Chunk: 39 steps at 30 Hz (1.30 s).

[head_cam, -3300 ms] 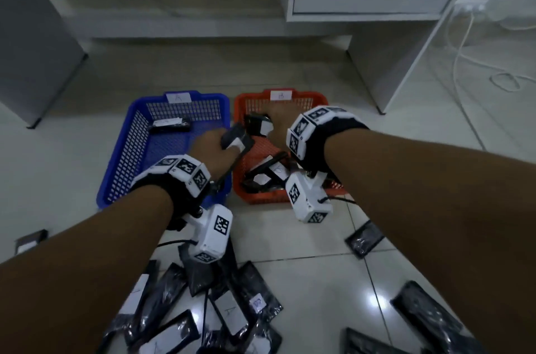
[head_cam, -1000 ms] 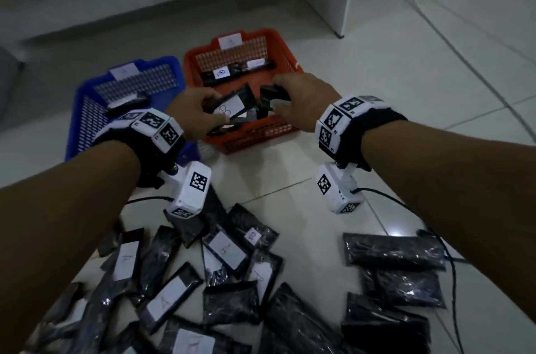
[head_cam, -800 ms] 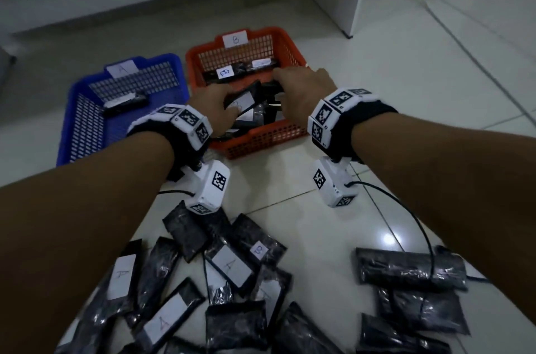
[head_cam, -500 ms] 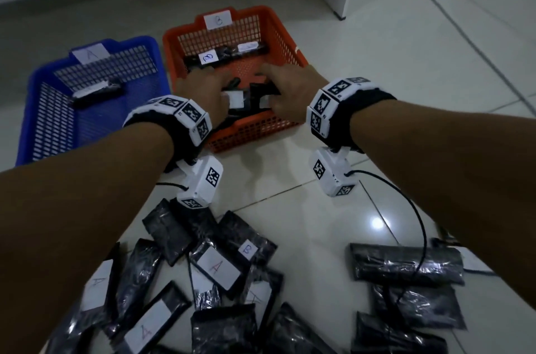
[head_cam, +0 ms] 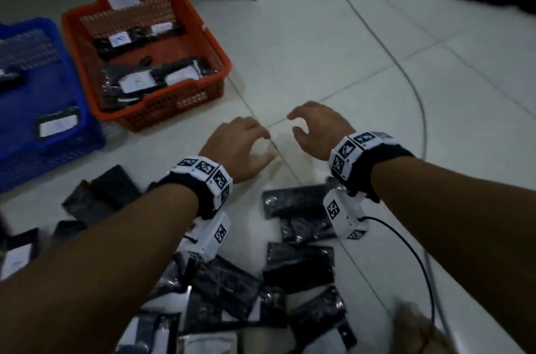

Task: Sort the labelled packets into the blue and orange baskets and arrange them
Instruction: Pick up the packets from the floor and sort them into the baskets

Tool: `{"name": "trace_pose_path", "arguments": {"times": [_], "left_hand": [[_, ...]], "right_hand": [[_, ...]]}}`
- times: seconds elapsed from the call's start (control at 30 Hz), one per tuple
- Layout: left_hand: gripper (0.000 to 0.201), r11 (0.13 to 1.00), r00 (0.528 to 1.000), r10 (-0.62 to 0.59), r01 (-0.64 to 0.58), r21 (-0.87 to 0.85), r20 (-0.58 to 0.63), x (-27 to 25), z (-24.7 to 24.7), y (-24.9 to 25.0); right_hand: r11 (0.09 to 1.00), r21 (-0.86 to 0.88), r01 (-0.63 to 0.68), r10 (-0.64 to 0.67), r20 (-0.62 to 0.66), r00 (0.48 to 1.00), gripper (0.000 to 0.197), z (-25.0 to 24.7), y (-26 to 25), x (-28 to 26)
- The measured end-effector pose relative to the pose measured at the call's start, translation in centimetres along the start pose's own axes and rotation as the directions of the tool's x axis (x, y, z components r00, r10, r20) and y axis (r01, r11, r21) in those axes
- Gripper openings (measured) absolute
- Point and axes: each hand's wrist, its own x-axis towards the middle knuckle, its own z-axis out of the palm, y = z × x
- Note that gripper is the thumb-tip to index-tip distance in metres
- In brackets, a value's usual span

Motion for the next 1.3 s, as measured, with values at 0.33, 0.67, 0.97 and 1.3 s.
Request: {"name": "trace_pose_path", "arguments": {"times": [0.33, 0.67, 0.97, 1.3], "left_hand": [[0.062, 0.992, 0.950, 0.121, -0.122, -0.012, 0.289, -0.1, 6.0, 7.2], [0.052, 0.991, 0.988, -0.107, 0.115, -0.071, 0.107, -1.3, 5.1, 5.9], [0.055, -0.067, 0.664, -0.396, 0.668, -0.741, 0.634, -1.5, 0.4, 2.2], [0.034, 0.079, 0.620, -0.641, 0.641, -0.764, 0.453, -4.6, -7.3, -5.5]], "right_hand": [[0.965, -0.112, -0.237, 0.257, 0.228, 0.939, 0.062, 1.0, 9.0, -7.3], [0.967, 0.071, -0.244, 0.229, 0.173, 0.958, 0.035, 2.0, 9.3, -6.2], [0.777, 0.576, -0.255, 0.190, 0.171, 0.967, 0.048, 2.9, 1.8, -2.4], [0.522, 0.827, -0.209, -0.022, 0.259, 0.966, 0.023, 1.1, -8.2, 1.7]]}}
